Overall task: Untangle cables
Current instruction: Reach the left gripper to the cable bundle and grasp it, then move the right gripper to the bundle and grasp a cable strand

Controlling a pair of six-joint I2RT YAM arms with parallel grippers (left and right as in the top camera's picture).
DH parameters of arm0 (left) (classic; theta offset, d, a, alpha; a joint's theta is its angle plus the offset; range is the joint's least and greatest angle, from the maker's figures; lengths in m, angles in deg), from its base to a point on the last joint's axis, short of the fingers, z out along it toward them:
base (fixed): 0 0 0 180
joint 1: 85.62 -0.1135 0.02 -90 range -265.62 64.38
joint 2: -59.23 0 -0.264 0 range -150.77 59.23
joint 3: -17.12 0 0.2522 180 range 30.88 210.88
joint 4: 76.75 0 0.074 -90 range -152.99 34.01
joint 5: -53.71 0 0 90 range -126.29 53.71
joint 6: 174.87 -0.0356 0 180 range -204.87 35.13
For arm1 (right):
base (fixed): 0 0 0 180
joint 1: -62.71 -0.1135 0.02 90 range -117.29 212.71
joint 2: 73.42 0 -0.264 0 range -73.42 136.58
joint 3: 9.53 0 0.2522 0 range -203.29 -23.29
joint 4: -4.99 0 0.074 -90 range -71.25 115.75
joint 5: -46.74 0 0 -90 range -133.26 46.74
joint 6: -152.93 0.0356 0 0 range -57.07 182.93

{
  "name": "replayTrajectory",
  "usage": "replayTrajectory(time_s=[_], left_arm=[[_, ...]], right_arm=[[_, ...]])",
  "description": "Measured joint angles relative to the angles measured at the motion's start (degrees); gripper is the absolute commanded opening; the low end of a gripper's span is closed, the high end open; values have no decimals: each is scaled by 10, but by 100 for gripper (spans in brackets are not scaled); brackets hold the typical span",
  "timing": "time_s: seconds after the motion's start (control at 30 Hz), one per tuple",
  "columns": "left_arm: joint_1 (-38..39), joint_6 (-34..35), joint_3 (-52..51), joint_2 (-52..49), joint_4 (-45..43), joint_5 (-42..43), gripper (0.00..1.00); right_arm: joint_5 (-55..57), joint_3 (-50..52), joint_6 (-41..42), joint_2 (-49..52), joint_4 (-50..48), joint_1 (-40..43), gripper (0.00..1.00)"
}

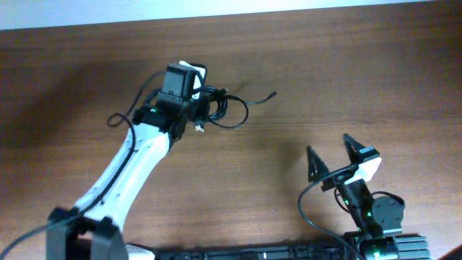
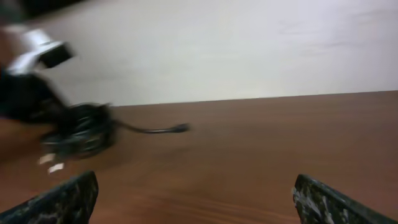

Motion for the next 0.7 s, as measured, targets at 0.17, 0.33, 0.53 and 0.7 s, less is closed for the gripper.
replayTrajectory(time_s=[0.17, 0.33, 0.53, 0.7], left_arm=[[0, -90, 1, 21, 2, 0, 0], [0, 14, 1, 21, 27, 8, 0], [-2, 176, 1, 21, 23, 34, 0], [-4, 339, 1, 21, 43, 35, 0]], right_arm=[[-75, 0, 71, 0, -36, 0, 99], [-110, -4, 133, 48, -9, 0, 99], [-188, -130, 218, 303, 10, 0, 98], [-372, -254, 288, 572, -205, 0, 99]])
